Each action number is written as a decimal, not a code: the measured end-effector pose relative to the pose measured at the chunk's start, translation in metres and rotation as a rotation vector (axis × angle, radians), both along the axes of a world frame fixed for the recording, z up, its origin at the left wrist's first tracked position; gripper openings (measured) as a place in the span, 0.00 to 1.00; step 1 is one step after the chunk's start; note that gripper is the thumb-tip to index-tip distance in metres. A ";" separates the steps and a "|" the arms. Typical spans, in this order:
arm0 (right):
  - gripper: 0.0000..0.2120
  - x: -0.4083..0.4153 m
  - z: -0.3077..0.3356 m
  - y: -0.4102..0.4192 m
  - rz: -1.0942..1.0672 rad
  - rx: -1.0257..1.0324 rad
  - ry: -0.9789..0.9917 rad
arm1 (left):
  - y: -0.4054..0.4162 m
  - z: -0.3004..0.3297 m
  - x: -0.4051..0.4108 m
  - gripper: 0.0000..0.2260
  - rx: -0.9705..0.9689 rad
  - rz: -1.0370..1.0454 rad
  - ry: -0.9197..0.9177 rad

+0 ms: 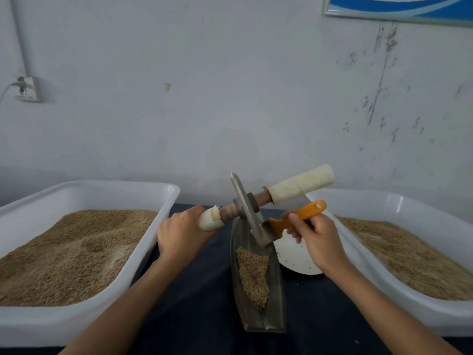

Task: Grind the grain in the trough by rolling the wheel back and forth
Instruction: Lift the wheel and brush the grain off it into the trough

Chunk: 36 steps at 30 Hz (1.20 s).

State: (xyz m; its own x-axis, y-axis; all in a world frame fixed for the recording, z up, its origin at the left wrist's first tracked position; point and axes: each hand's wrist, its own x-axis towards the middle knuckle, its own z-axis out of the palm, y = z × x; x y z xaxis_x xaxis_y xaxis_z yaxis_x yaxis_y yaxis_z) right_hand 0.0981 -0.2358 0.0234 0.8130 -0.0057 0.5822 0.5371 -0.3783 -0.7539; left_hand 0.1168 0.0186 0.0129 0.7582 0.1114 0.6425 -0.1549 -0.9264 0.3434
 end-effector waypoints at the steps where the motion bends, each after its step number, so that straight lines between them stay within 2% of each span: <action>1: 0.09 -0.005 0.003 -0.001 -0.009 0.019 -0.028 | 0.000 -0.001 0.000 0.10 -0.006 -0.005 -0.005; 5: 0.13 -0.019 0.014 0.002 0.004 0.114 -0.025 | 0.001 -0.005 0.002 0.10 0.000 -0.018 0.002; 10: 0.16 -0.021 0.028 0.006 0.022 0.249 0.239 | 0.001 -0.008 0.002 0.10 -0.012 -0.033 0.023; 13: 0.16 -0.021 0.025 0.012 0.068 0.118 0.421 | 0.001 -0.009 0.003 0.10 -0.027 -0.045 0.030; 16: 0.16 -0.019 0.020 0.016 0.044 -0.052 0.469 | 0.002 -0.009 0.003 0.09 -0.020 -0.037 0.032; 19: 0.16 -0.016 0.016 0.018 0.000 -0.129 0.436 | 0.002 -0.009 0.003 0.10 -0.039 -0.037 0.023; 23: 0.15 -0.016 0.008 0.030 -0.120 -0.315 0.168 | 0.002 -0.010 0.004 0.09 -0.059 -0.030 0.028; 25: 0.15 -0.015 0.004 0.035 -0.131 -0.332 0.084 | 0.002 -0.011 0.005 0.09 -0.060 -0.033 0.031; 29: 0.15 -0.014 0.004 0.035 -0.116 -0.273 -0.005 | 0.003 -0.012 0.006 0.09 -0.061 -0.028 0.034; 34: 0.16 -0.018 0.013 0.021 -0.053 0.008 0.027 | 0.003 -0.011 0.006 0.10 -0.077 -0.032 0.035; 36: 0.16 -0.017 0.014 0.017 -0.026 0.059 0.063 | 0.003 -0.011 0.006 0.09 -0.081 -0.033 0.038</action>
State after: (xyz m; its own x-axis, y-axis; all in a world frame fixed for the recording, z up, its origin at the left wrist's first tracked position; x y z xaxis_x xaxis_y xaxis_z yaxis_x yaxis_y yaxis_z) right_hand 0.0807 -0.2187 0.0373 0.8472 -0.0600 0.5278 0.4786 -0.3449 -0.8074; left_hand 0.1224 0.0219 0.0019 0.7860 0.1364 0.6029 -0.1704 -0.8897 0.4235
